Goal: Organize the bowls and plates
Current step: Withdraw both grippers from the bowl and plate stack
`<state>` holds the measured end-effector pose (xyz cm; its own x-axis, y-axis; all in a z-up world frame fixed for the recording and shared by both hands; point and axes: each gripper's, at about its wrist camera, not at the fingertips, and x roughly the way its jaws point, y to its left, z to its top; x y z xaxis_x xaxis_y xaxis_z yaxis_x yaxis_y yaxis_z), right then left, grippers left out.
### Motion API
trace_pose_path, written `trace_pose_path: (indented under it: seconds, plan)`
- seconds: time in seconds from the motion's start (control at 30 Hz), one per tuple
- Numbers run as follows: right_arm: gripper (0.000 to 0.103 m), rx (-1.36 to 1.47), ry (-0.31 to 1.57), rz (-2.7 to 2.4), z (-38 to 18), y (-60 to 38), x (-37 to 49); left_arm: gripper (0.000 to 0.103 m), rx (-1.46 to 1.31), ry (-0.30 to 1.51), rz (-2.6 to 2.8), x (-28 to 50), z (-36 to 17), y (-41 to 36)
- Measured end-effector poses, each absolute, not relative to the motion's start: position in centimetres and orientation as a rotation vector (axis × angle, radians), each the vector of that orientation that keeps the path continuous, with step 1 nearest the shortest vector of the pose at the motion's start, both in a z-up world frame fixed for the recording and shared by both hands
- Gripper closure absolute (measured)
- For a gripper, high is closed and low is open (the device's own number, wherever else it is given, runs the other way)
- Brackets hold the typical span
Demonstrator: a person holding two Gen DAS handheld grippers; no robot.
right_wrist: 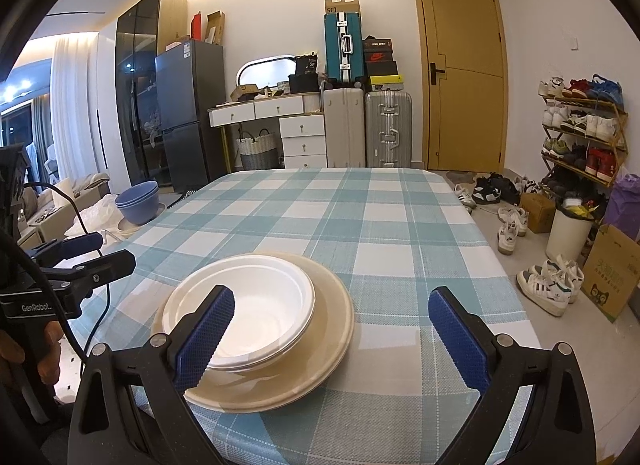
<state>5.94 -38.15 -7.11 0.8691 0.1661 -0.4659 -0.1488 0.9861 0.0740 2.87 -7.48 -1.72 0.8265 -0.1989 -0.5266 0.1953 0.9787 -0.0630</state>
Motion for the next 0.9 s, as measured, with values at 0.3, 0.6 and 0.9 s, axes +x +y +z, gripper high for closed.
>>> trace_pose_path:
  seconds: [0.3, 0.6, 0.9]
  plan:
    - [0.003, 0.033, 0.483, 0.163, -7.14, -38.23, 5.97, 0.002, -0.006, 0.555, -0.206, 2.80, -1.57, -7.45]
    - [0.003, 0.033, 0.484, 0.162, -7.14, -38.24, 5.94, 0.002, -0.003, 0.555, -0.202, 2.85, -1.51, -7.41]
    - [0.003, 0.035, 0.486, 0.163, -7.17, -38.33, 5.77, 0.002, -0.008, 0.550, -0.197, 2.73, -1.27, -6.98]
